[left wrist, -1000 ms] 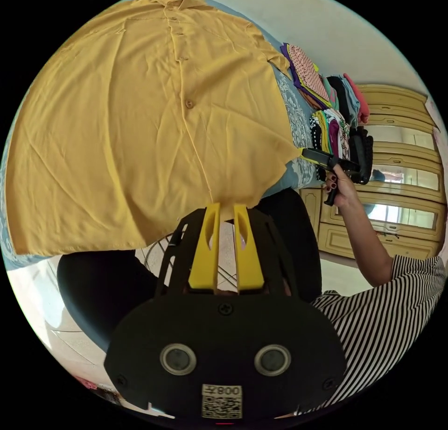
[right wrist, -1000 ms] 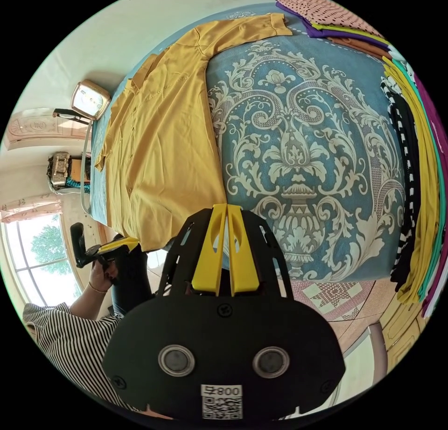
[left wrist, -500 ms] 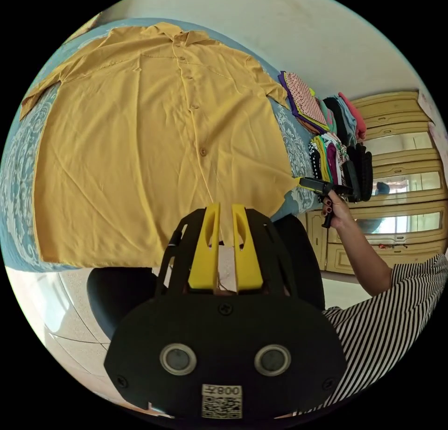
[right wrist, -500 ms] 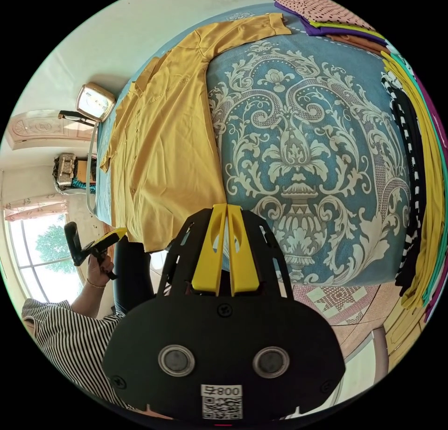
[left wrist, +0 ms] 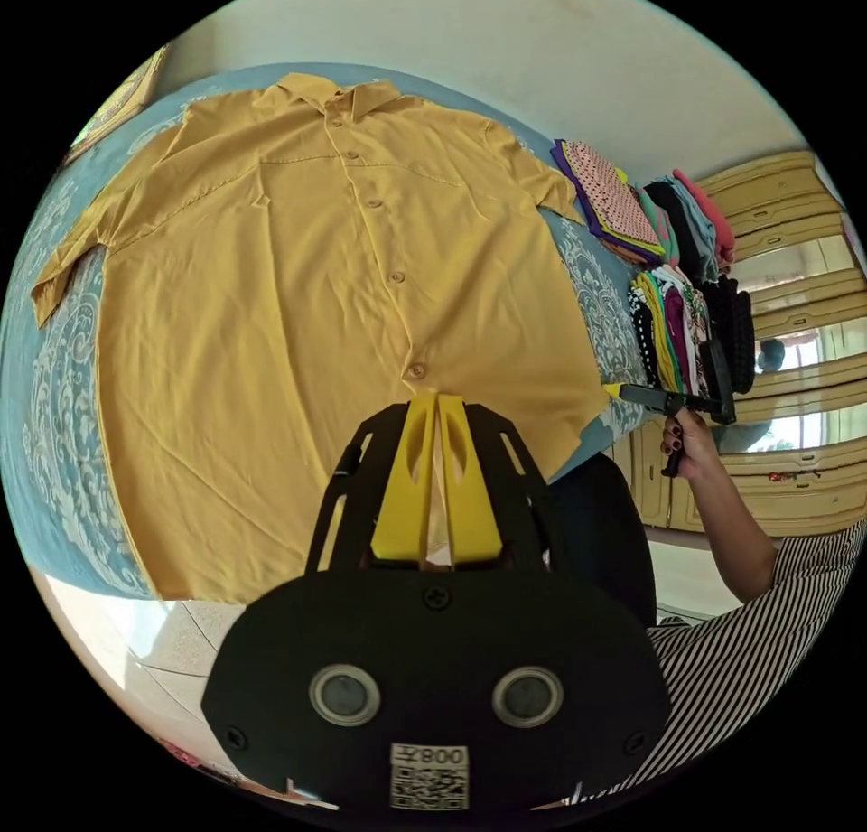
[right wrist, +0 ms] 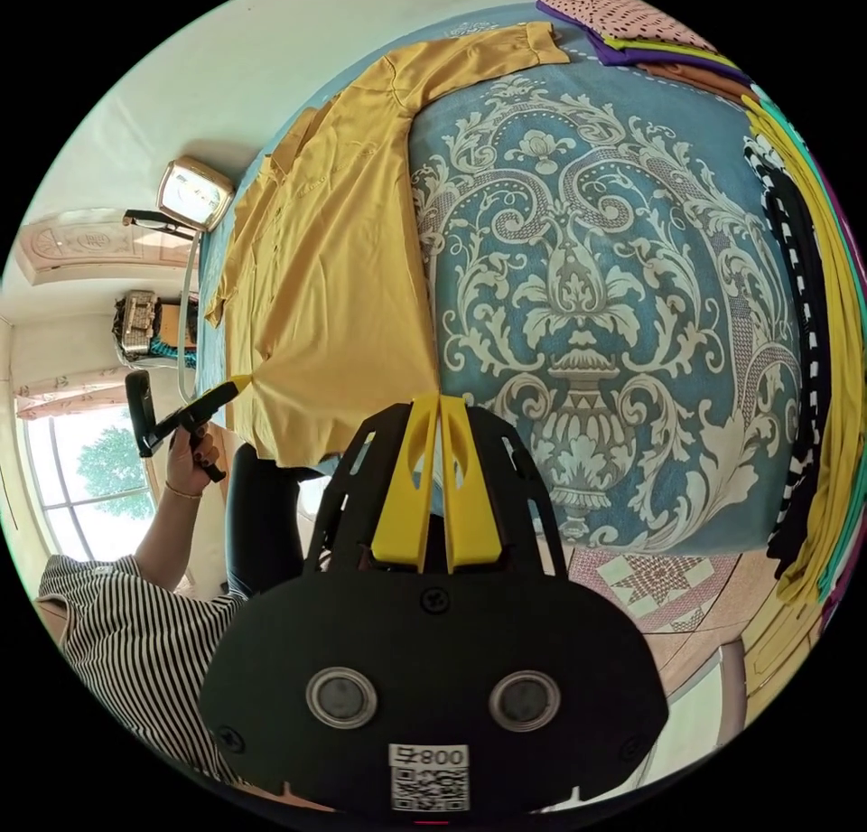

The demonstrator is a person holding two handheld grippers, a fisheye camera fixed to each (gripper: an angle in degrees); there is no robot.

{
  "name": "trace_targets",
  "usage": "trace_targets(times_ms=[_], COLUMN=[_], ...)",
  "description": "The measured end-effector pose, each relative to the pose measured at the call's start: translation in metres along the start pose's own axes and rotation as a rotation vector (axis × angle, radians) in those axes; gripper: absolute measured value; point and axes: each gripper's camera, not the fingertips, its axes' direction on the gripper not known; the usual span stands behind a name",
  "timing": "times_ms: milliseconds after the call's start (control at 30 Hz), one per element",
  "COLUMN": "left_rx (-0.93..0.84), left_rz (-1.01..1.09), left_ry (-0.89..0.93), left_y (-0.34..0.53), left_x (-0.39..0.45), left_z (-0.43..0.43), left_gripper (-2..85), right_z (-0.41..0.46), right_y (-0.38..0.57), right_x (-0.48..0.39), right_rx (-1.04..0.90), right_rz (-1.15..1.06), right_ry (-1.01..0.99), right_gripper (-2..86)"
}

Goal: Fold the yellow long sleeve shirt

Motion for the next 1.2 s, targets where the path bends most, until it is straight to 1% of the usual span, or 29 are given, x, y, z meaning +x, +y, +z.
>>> trace_targets(times_ms=[100, 167, 233, 300, 367, 433, 567, 667, 733, 867, 1133, 1200], left_rx=[-0.090, -0.134, -0.085, -0.030, 0.040, 0.063, 0.079, 0.025, 0.029, 0.006, 0.010, 0.003], left_rz=[0.014, -0.019, -0.031, -0.059, -0.143, -0.237, -0.406, -0.468, -0.470, -0.438, -0.401, -0.393], left_ry=[-0.017, -0.087, -0.118, -0.092, -0.097, -0.133, -0.181, -0.170, -0.199, -0.156, -0.146, -0.144], left_y=[-0.006, -0.002, 0.007, 0.020, 0.043, 0.062, 0.098, 0.104, 0.104, 0.102, 0.108, 0.106], left_x=[-0.010, -0.020, -0.030, -0.049, -0.089, -0.124, -0.191, -0.219, -0.224, -0.237, -0.248, -0.250], left_z=[0.004, -0.001, -0.023, -0.051, -0.090, -0.114, -0.144, -0.139, -0.143, -0.150, -0.166, -0.165], left_gripper=[1.1, 1.9, 3.1, 5.1, 7.2, 8.0, 8.4, 7.3, 4.7, 1.6, 0.6, 0.5], right_z=[-0.003, -0.004, -0.005, -0.005, -0.002, 0.001, 0.002, 0.002, 0.002, 0.001, -0.001, -0.001], right_y=[0.004, 0.005, 0.005, 0.004, 0.003, 0.001, 0.000, 0.001, 0.001, 0.003, 0.020, 0.027], right_x=[-0.002, 0.001, 0.005, 0.007, 0.007, 0.008, 0.011, 0.013, 0.013, 0.014, 0.015, 0.019], right_rx=[-0.003, -0.002, 0.003, 0.003, -0.006, -0.012, -0.007, 0.003, 0.008, 0.009, -0.008, 0.001], right_rz=[-0.016, -0.005, 0.004, 0.006, -0.001, -0.001, 0.003, 0.009, 0.014, 0.030, 0.049, 0.057], right_ry=[-0.024, -0.003, -0.010, -0.010, 0.006, 0.013, 0.010, 0.005, 0.005, 0.007, 0.021, -0.003], right_gripper=[0.1, 0.1, 0.1, 0.1, 0.1, 0.1, 0.1, 0.1, 0.1, 0.1, 0.0, 0.1])
